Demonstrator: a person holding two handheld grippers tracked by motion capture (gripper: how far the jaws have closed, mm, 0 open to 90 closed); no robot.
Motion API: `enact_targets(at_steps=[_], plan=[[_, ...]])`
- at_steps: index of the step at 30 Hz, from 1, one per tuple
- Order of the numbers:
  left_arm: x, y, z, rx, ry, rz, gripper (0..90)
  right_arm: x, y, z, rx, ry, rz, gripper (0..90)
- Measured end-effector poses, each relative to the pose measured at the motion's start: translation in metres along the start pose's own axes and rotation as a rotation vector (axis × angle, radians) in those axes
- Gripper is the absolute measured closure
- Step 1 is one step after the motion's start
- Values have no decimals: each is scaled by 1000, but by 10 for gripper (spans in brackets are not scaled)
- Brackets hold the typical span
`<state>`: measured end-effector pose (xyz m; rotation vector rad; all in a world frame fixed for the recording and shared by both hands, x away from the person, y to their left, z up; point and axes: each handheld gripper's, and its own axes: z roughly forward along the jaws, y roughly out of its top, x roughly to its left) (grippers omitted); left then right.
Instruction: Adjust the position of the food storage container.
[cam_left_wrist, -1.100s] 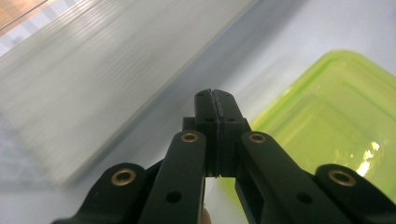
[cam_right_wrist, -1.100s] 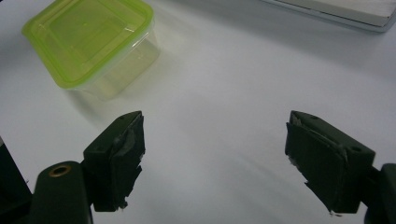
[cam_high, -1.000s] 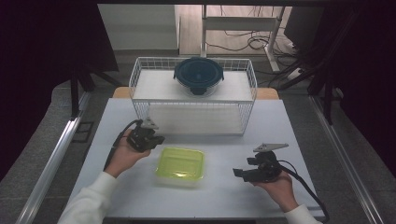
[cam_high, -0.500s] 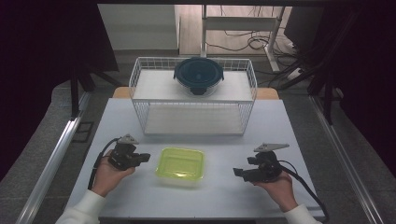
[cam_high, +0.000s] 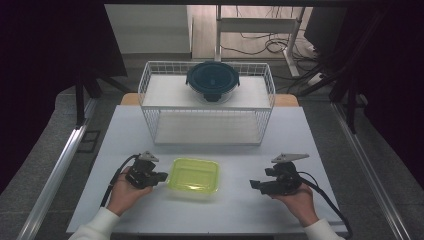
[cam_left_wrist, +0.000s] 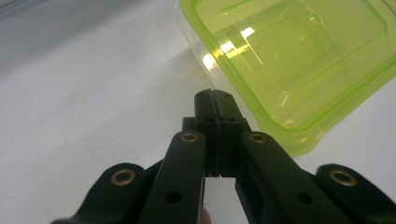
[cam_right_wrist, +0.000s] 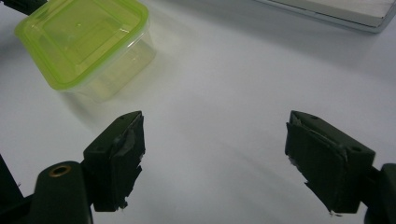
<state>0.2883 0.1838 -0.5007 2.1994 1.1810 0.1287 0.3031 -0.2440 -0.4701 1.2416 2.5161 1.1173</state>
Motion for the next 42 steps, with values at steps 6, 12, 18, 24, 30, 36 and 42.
enact_targets(at_steps=[6,12,18,24,30,36,42], plan=[[-2,0,2,9,-3,8,900,0,0,0,-2,1,-1,194],[-8,1,5,8,-21,8,900,0,0,0,-2,3,-4,195],[-18,4,11,22,-36,27,900,0,0,0,2,1,0,194],[-29,10,18,19,-43,57,900,0,0,0,2,3,1,195],[-34,14,24,30,-46,75,900,0,0,1,2,2,0,195],[-34,14,24,31,-45,77,900,0,0,0,-2,0,4,194],[-24,12,19,4,-29,54,900,-1,1,-1,-18,-6,5,195]])
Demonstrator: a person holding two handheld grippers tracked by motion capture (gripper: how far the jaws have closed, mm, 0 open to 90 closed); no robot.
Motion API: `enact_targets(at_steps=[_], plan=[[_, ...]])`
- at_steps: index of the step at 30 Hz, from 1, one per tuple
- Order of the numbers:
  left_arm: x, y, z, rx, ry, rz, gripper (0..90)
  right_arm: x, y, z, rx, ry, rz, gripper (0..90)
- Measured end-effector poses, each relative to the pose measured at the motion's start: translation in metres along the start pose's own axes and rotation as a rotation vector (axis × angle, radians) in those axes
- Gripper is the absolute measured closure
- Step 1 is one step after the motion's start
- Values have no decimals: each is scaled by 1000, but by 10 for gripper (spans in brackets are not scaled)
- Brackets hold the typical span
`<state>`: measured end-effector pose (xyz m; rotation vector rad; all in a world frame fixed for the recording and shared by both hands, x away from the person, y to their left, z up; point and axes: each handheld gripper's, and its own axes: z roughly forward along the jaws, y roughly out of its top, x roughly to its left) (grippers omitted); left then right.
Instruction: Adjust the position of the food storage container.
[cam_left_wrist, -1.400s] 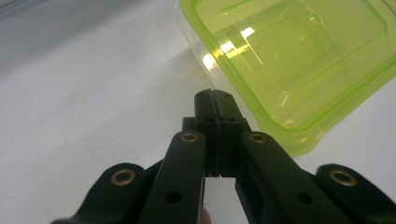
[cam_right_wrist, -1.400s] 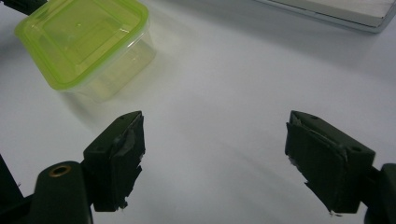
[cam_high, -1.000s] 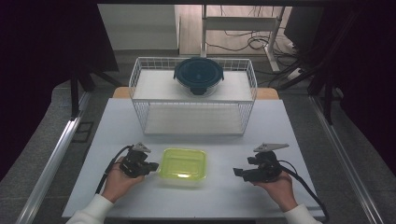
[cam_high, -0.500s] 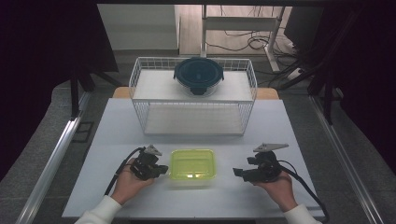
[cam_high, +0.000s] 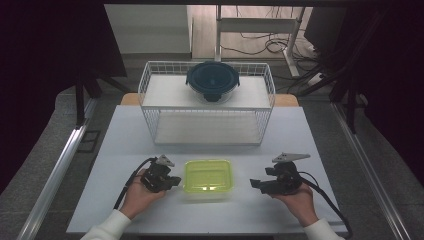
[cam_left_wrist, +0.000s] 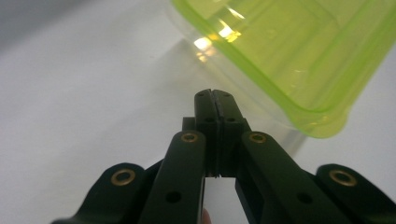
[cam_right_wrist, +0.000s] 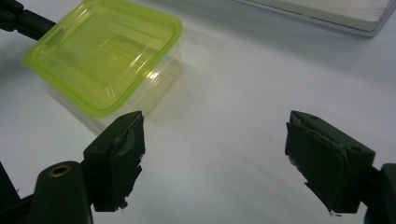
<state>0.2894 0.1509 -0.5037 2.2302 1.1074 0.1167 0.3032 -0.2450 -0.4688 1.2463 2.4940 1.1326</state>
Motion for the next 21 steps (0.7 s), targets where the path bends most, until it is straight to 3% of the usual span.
enact_targets(at_steps=[5,10,12,13,14,15,16,19,21], plan=[[8,-4,-10,-33,5,-39,900,-1,0,-1,-6,-1,5,195],[9,-8,-20,-75,26,-45,858,0,0,-1,-18,6,5,197],[7,-9,-28,-153,68,-67,776,0,0,-2,-27,9,4,199],[7,-9,-28,-153,68,-67,697,0,0,-2,-31,11,3,200],[7,-9,-30,-184,79,-78,697,0,0,-2,-31,11,3,200],[7,-9,-32,-203,84,-89,556,0,0,-2,-36,19,3,201],[7,-9,-34,-214,78,-103,556,0,0,-2,-36,19,3,201],[7,-10,-38,-224,68,-112,423,2,0,-2,-43,40,8,217],[5,-10,-39,-223,63,-115,398,3,-1,-1,-45,59,10,221]])
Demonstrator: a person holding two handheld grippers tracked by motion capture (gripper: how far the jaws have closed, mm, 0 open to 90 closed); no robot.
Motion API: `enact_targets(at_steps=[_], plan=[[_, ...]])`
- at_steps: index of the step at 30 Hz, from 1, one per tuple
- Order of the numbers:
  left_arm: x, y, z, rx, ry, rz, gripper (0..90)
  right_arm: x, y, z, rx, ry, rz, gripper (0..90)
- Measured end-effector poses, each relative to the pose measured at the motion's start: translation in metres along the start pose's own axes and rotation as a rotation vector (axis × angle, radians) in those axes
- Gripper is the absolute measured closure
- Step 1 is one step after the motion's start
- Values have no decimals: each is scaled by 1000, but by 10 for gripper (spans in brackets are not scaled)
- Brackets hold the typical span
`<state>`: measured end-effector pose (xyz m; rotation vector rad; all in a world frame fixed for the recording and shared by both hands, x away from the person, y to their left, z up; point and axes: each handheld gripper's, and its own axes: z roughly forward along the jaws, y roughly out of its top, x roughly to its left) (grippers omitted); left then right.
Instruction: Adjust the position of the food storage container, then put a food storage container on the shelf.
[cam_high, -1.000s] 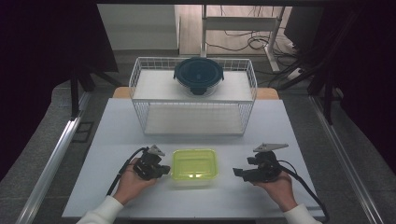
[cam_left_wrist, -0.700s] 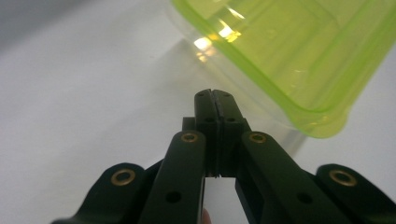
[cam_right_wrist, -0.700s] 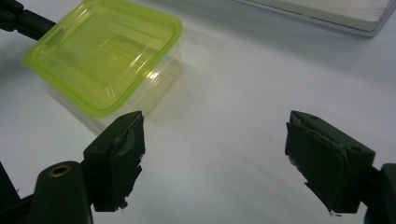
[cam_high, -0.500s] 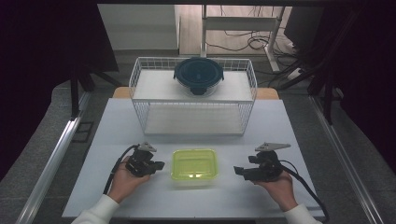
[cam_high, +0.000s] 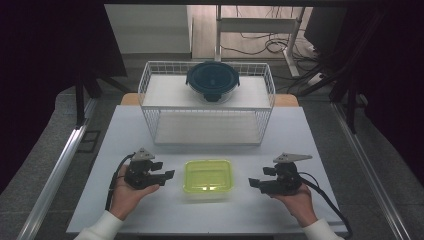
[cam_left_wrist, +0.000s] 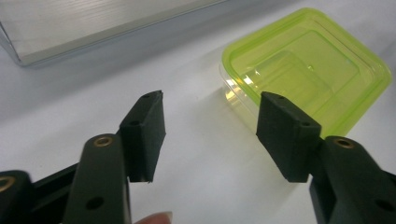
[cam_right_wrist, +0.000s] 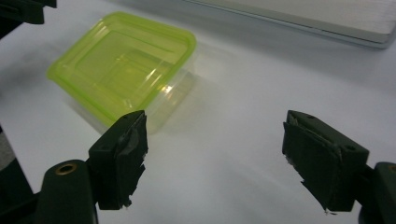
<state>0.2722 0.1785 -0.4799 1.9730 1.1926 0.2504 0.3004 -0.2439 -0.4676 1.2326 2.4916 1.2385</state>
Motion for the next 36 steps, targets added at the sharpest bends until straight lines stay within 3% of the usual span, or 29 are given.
enact_targets(at_steps=[10,12,17,20,27,33,36], plan=[[-6,-2,-1,3,-30,-33,257,5,1,6,26,90,9,233],[-7,-2,-3,-5,-54,-52,240,8,3,6,23,118,15,226],[-8,-3,-3,-4,-62,-59,238,14,5,5,-2,103,-1,236],[-7,-4,-1,3,-76,-70,239,18,9,6,-8,117,15,237],[-7,-1,1,11,-96,-100,244,27,13,16,19,128,16,243],[-7,0,5,16,-121,-128,246,28,19,27,23,153,63,247],[-6,1,11,28,-155,-153,247,27,21,33,33,156,88,257]])
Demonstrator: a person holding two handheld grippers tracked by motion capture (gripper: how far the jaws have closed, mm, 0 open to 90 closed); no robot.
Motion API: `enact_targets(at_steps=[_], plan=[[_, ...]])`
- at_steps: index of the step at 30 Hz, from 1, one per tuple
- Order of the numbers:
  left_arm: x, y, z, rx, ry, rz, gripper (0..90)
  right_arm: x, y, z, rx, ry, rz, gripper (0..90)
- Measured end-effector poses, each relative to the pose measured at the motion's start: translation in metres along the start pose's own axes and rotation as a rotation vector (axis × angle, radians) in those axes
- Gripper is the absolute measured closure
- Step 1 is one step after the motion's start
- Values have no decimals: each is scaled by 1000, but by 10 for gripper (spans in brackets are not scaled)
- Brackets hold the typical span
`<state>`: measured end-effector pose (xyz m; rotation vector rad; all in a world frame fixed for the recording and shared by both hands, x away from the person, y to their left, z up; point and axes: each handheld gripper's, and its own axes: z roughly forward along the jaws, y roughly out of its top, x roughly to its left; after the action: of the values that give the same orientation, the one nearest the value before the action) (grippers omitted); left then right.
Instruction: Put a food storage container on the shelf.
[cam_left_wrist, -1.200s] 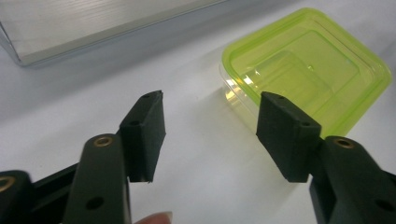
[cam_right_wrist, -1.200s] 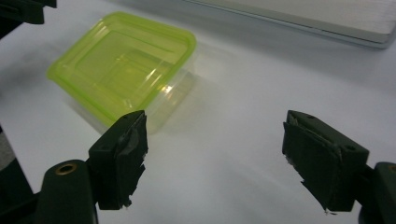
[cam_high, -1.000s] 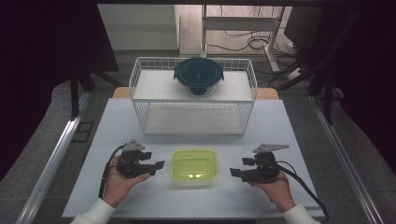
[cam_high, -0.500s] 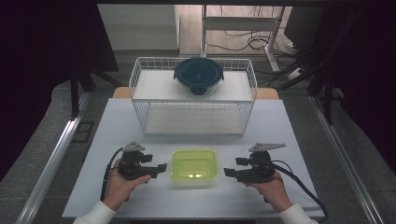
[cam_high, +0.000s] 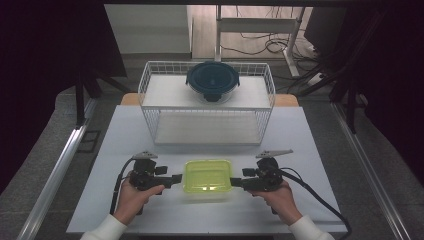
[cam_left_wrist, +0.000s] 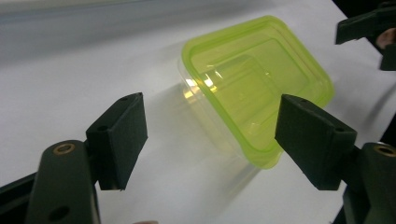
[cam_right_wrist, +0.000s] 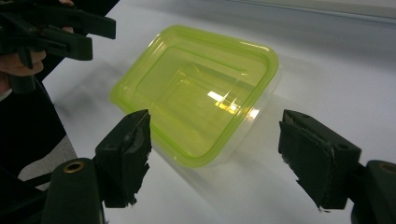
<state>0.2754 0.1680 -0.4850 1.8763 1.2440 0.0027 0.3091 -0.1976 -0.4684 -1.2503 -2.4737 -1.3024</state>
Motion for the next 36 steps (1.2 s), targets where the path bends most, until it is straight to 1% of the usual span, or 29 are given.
enact_targets(at_steps=[3,4,5,6,7,9,10,11,14,15,16,19,20,21,23,25,29,31,32,33,35,36], plan=[[0,1,3,7,-10,-7,246,-1,2,4,2,7,10,268],[0,1,5,9,-16,-15,246,-2,4,9,11,7,24,269],[1,2,7,11,-25,-26,247,-3,5,11,11,3,30,270],[2,4,11,16,-42,-47,247,-4,6,14,13,-2,34,270],[2,4,11,16,-42,-47,247,-4,6,14,13,-2,34,270],[4,6,17,21,-59,-74,248,-7,8,19,19,-22,54,271],[4,6,17,21,-59,-74,253,-9,9,21,22,-26,57,271],[6,7,21,24,-69,-87,254,-11,9,22,24,-29,64,271],[9,7,26,34,-71,-93,255,-14,10,28,31,-29,83,273],[9,7,26,34,-71,-93,256,-14,10,28,31,-29,83,273],[9,7,28,39,-70,-96,256,-16,10,32,39,-21,95,275],[10,6,29,41,-75,-105,258,-17,9,35,47,-23,99,278],[11,5,29,42,-77,-112,263,-18,8,37,57,-29,103,282],[13,4,31,49,-93,-139,263,-19,8,39,62,-27,106,284],[14,3,33,59,-80,-128,266,-19,7,41,69,-19,111,284],[13,3,35,65,-96,-131,277,-19,5,44,77,-16,115,284],[12,2,38,78,-106,-134,295,-20,3,49,88,-17,119,284],[14,1,41,90,-129,-150,303,-21,2,50,88,-11,125,287],[15,0,43,89,-156,-174,323,-21,2,50,87,-6,130,300],[15,0,43,89,-156,-174,332,-21,2,50,87,-6,130,300],[18,-2,45,93,-195,-222,340,-21,2,51,85,3,136,319],[20,-3,45,95,-207,-233,363,-21,2,51,86,10,142,334]])
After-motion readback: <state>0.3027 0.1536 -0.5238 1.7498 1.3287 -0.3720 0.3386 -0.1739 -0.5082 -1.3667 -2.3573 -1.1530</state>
